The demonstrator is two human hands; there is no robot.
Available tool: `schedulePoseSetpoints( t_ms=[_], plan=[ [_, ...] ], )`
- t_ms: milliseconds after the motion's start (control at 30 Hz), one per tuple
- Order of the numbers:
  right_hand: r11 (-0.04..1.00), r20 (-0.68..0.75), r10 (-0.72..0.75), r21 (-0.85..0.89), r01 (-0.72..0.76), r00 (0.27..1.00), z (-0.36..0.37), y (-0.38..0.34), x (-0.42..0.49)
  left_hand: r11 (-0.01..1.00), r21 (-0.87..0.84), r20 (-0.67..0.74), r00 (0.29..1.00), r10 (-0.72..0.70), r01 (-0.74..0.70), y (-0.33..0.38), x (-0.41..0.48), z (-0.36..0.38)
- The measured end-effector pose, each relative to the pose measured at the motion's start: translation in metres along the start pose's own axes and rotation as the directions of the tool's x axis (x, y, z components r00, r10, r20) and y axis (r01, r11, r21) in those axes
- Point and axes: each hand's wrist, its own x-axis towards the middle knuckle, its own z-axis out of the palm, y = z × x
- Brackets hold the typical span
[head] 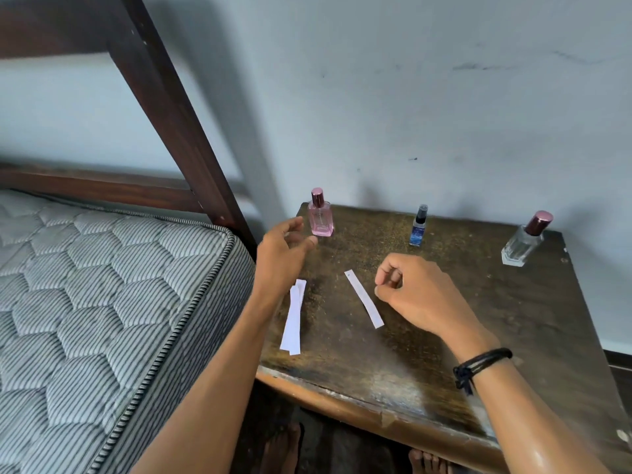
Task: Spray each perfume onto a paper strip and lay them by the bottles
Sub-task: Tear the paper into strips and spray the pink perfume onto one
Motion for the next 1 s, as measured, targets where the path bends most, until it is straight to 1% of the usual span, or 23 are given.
schedulePoseSetpoints(
  t_ms=[100, 267, 300, 433, 533, 700, 867, 933, 1000],
  plan=[
    [1.0, -0.032, 0.01, 0.021, -0.009, 0.999, 0.003, -0.001, 0.003, 1.0, 0.006, 0.02, 1.0, -0.012, 0.012, 0.006, 0.014, 0.011],
    [0.999, -0.081, 0.038, 0.037, -0.035, 0.996, 0.001, 0.006, 0.004, 0.997, -0.066, 0.051, 0.998, -0.029, 0.032, 0.012, 0.028, 0.036],
    [0.998, -0.09, 0.041, 0.042, -0.037, 0.995, 0.0, 0.006, 0.004, 0.998, -0.056, 0.041, 0.999, -0.031, 0.034, 0.014, 0.027, 0.042],
    [0.997, -0.099, 0.04, 0.064, -0.033, 0.994, 0.002, 0.006, 0.008, 0.998, 0.048, -0.081, 0.996, -0.035, 0.039, 0.02, 0.023, 0.053],
    [0.997, -0.093, 0.038, 0.067, -0.032, 0.995, 0.003, 0.008, 0.009, 0.997, 0.062, -0.121, 0.992, -0.047, 0.055, 0.023, 0.021, 0.052],
    [0.998, -0.08, 0.031, 0.061, -0.026, 0.996, 0.002, 0.009, 0.008, 0.998, 0.028, -0.086, 0.994, -0.062, 0.064, 0.023, 0.014, 0.044],
    [0.997, -0.091, 0.033, 0.077, -0.026, 0.995, 0.001, 0.006, 0.008, 0.995, -0.061, -0.052, 0.996, -0.077, 0.074, 0.021, -0.015, 0.031],
    [0.995, -0.104, 0.028, 0.1, -0.017, 0.994, 0.001, 0.005, 0.008, 0.994, -0.096, -0.009, 0.998, -0.058, 0.057, 0.021, -0.031, 0.025],
    [0.99, -0.113, 0.017, 0.14, -0.002, 0.993, 0.001, 0.004, 0.007, 0.997, -0.082, 0.037, 0.999, -0.011, 0.014, 0.019, -0.046, 0.02]
  ],
)
